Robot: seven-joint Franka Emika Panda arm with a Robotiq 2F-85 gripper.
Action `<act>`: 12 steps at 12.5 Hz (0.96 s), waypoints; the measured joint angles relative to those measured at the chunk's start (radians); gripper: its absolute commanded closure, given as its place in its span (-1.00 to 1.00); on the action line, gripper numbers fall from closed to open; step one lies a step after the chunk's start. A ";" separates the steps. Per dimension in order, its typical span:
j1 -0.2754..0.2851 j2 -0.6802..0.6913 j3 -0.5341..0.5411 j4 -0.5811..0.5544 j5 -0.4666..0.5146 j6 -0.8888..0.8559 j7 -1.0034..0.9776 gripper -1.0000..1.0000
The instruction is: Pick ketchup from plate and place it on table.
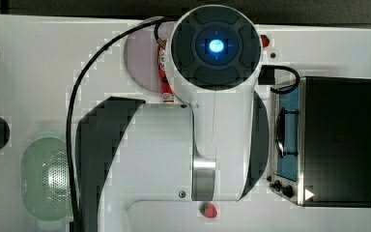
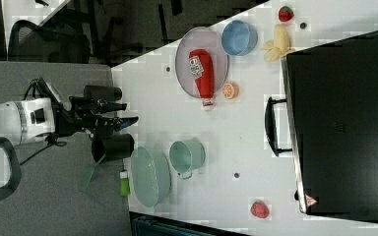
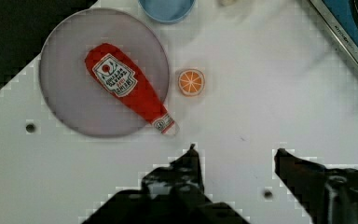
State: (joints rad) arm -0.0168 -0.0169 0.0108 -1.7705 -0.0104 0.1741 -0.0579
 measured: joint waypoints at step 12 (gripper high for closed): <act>-0.055 -0.027 0.037 0.062 0.032 -0.105 0.016 -1.00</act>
State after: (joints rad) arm -0.0713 -0.0442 0.0482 -1.7090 0.0213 0.0694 -0.0421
